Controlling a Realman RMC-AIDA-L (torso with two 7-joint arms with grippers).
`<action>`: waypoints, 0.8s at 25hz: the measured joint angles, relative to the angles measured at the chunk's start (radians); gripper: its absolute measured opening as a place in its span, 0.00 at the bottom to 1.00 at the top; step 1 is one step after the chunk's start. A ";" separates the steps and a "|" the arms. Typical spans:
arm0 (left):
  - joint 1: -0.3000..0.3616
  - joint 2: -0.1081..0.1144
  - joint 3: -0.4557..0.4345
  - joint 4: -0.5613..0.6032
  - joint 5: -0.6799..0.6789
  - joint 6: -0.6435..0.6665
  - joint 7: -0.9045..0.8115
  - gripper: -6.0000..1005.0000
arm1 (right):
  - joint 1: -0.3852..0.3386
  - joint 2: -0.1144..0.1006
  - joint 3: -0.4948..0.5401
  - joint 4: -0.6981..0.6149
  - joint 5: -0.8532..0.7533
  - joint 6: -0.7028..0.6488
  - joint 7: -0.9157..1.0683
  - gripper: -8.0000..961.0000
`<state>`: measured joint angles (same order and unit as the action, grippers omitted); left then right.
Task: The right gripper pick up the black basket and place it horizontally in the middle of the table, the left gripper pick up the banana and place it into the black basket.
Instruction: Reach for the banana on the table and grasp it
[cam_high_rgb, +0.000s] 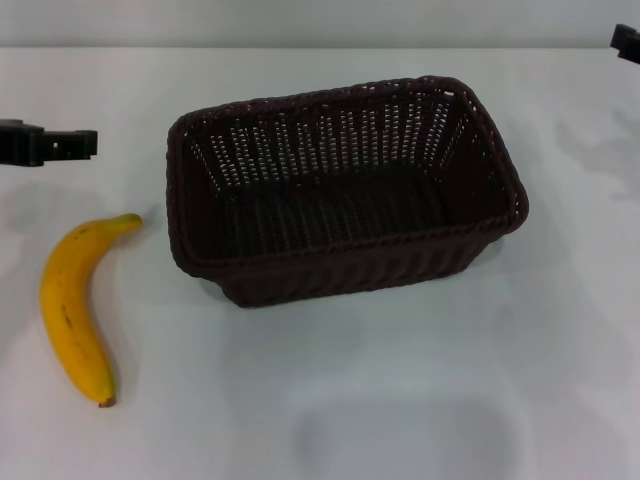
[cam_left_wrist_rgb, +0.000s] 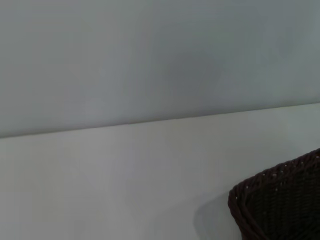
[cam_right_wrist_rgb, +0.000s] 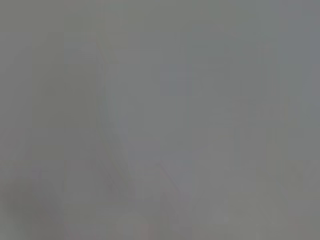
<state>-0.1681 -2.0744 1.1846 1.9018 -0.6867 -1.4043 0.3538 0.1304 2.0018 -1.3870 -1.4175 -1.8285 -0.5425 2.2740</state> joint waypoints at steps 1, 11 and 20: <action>0.003 0.000 0.000 0.011 0.001 -0.011 -0.018 0.87 | 0.001 0.000 0.006 0.000 0.000 -0.002 0.000 0.90; -0.072 0.022 -0.055 0.027 0.075 -0.227 -0.058 0.87 | 0.034 0.000 0.060 0.004 0.000 -0.046 -0.011 0.90; -0.072 0.000 -0.055 0.002 0.107 -0.268 -0.072 0.87 | 0.060 0.000 0.087 0.026 0.000 -0.064 -0.014 0.90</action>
<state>-0.2401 -2.0743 1.1299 1.9043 -0.5799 -1.6726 0.2816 0.1903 2.0018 -1.3002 -1.3911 -1.8289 -0.6061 2.2597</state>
